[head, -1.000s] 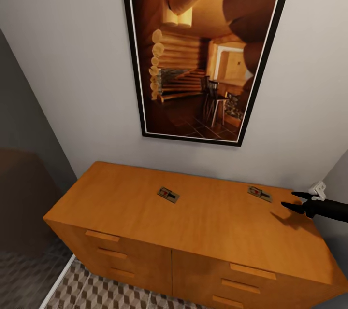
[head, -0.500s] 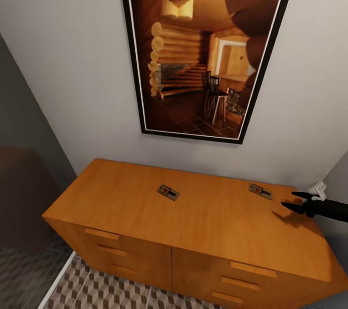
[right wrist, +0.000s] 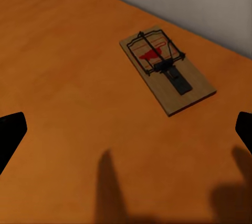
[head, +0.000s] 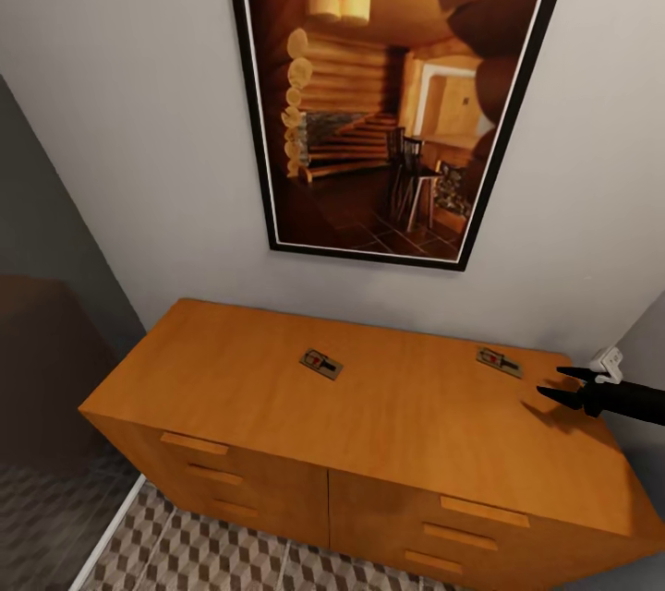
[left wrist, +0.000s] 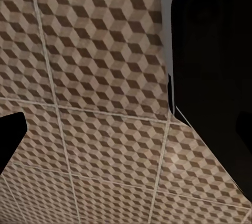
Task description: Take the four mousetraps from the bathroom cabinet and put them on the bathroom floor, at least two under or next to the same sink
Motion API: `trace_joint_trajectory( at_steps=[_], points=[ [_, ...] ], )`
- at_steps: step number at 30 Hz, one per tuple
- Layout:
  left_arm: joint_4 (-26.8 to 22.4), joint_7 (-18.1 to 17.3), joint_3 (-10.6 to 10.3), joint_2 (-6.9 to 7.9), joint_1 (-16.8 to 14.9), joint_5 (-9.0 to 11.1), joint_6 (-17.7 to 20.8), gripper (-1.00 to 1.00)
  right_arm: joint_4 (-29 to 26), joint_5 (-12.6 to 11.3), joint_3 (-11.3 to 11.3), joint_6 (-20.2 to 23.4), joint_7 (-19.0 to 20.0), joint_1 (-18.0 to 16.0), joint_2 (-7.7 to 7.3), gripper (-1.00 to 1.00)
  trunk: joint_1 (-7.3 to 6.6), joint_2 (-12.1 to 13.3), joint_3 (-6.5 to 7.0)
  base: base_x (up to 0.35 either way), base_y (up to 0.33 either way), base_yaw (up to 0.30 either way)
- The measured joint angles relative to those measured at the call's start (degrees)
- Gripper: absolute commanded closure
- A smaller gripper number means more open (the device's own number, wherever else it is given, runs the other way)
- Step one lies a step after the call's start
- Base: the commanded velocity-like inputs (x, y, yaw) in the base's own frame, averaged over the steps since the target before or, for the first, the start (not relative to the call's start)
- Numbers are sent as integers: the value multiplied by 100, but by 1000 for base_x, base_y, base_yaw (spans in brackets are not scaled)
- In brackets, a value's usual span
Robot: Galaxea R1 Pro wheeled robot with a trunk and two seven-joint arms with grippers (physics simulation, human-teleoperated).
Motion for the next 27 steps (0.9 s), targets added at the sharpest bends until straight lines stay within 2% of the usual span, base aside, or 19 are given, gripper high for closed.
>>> trace_joint_trajectory(
  at_steps=[14, 27],
  points=[
    [0, 0, 0, -10, 0, 0, 0, -100, 1, 5, 4, -124, -2, 0, 2, -100, -1, -1, -11, 118, 0, 0],
    [0, 0, 0, -29, 0, 0, 0, -100, 1, 5, -1, -208, -3, 0, -6, -100, 0, 0, -11, 22, 0, 0]
  ],
)
